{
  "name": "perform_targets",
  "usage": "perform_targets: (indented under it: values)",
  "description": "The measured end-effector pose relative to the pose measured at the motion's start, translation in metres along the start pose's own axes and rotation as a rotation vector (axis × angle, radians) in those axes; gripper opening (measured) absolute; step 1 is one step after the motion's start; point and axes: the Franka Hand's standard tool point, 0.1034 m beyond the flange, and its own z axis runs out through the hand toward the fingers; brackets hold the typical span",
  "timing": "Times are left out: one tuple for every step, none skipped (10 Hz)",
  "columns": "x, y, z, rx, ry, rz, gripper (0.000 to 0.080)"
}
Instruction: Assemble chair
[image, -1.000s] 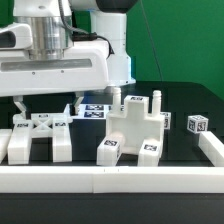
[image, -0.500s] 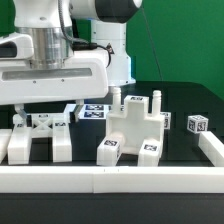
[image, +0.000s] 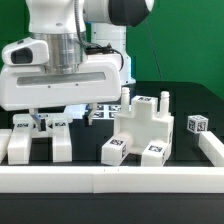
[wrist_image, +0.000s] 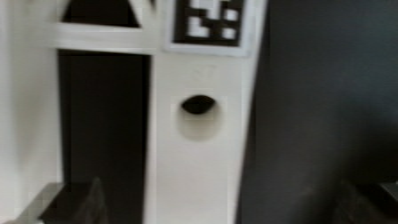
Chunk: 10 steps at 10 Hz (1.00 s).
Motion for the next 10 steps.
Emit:
perform_targets:
  values:
    - [0.003, -0.005, 0.0, 0.002, 0.001, 0.004, 0.0648]
    - [0.006, -0.01, 0.0, 0.005, 0.002, 0.004, 0.0648]
    - [0.009, -0.013, 0.0, 0.006, 0.004, 0.004, 0.0648]
    - [0.009, -0.012, 0.0, 0.006, 0.005, 0.001, 0.0648]
    - [0.008, -0.006, -0.001, 0.006, 0.006, 0.001, 0.0648]
    - [0.006, 0.0, -0.001, 0.006, 0.006, 0.008, 0.0648]
    - [0.004, 0.004, -0.001, 0.007, 0.006, 0.014, 0.0648]
    - [0.003, 0.005, -0.001, 0.006, 0.006, 0.019, 0.0648]
    - [0.003, 0.005, -0.001, 0.007, 0.006, 0.018, 0.0648]
    - [0.003, 0.005, -0.001, 0.007, 0.006, 0.018, 0.0648]
